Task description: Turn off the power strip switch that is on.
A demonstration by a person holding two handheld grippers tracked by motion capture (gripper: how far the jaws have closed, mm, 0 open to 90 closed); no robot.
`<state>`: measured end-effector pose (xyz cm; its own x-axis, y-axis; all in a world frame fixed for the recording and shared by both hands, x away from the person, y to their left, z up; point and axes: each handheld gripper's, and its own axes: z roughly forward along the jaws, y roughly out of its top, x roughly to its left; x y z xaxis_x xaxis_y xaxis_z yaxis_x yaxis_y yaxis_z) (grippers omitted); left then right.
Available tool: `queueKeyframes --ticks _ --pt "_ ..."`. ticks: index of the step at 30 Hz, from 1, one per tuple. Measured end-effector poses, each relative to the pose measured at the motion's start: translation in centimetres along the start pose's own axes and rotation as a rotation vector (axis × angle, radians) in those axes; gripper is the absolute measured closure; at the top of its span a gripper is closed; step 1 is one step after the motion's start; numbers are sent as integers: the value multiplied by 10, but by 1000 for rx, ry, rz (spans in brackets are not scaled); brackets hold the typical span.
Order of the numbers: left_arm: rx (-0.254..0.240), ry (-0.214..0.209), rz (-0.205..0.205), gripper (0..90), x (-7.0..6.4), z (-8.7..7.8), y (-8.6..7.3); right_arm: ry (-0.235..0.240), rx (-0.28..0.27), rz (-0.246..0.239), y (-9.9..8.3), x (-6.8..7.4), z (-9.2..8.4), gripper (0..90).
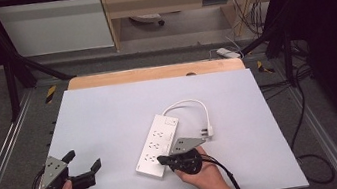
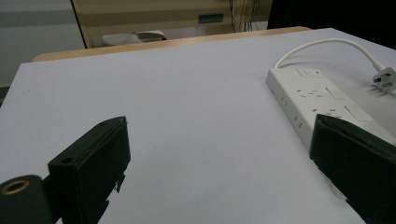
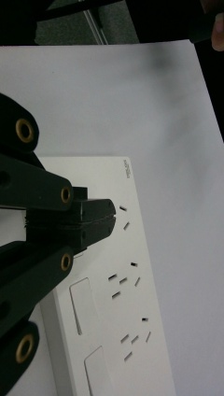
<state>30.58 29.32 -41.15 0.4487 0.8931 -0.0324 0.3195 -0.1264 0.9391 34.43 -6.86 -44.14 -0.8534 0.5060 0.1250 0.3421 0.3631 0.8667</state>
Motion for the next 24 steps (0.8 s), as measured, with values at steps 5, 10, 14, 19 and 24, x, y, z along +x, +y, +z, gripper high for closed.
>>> queueKeyframes --ticks 5,10,14,19,24 --pt "7 4 5 50 -1 0 0 -6 13 -8 -2 -1 1 900" --pt "10 2 3 50 -1 0 -1 -8 19 -8 -3 -1 3 900" --pt "13 4 -1 50 0 0 -1 -12 27 -3 -7 0 4 900" --pt "16 6 -3 50 1 0 -2 -16 24 1 -7 -2 4 900" --pt "17 6 0 50 1 1 -1 -13 24 4 -8 -2 4 900"
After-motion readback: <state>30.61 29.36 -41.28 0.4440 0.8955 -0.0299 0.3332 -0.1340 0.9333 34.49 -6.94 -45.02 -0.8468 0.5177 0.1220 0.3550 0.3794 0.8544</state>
